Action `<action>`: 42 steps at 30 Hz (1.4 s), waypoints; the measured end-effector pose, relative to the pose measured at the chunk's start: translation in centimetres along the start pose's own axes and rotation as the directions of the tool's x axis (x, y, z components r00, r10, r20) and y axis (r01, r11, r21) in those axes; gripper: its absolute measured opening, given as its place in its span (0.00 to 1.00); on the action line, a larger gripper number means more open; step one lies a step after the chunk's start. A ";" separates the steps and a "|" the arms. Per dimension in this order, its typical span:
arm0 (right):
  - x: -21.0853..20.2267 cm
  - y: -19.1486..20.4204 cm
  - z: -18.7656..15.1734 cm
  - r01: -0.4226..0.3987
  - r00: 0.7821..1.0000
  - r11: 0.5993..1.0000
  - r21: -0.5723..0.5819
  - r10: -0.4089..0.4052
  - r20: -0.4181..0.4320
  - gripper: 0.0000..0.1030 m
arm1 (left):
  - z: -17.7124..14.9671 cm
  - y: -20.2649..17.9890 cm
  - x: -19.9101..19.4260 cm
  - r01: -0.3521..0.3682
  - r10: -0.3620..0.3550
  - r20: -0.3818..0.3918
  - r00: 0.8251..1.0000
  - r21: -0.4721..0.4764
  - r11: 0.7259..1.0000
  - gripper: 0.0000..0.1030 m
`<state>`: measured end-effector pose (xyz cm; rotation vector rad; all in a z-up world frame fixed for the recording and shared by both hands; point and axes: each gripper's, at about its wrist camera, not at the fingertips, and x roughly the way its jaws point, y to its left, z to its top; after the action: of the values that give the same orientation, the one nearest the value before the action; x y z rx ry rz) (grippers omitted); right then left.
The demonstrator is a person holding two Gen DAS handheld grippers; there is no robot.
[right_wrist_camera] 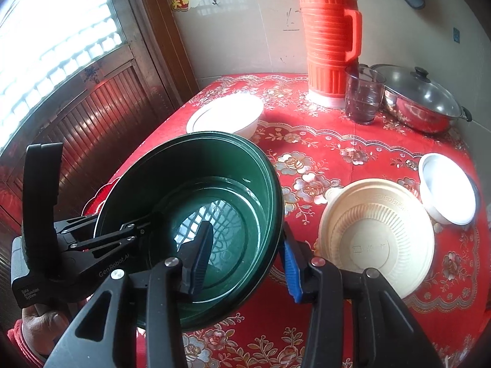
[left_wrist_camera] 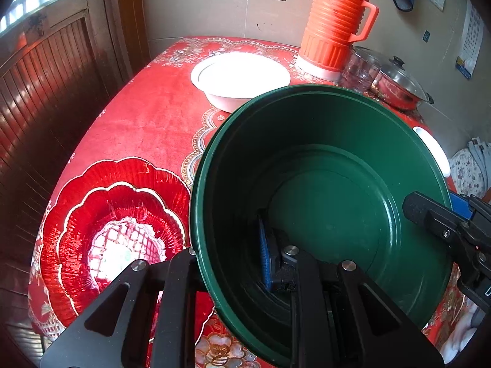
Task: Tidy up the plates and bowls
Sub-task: 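Carry the green basin with both grippers toward the stacked red plates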
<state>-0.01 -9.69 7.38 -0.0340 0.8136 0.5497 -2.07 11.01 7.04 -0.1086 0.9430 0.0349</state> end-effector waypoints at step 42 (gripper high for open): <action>8.4 14.6 0.8 -0.190 0.974 0.948 -0.257 0.148 -0.172 0.46 | -5.4 15.7 -1.5 -0.184 0.179 -0.042 0.983 -0.224 0.957 0.16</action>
<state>-1.73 6.88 4.67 -0.2635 0.8876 0.8277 -8.54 26.08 3.86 -0.2338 0.9663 0.3130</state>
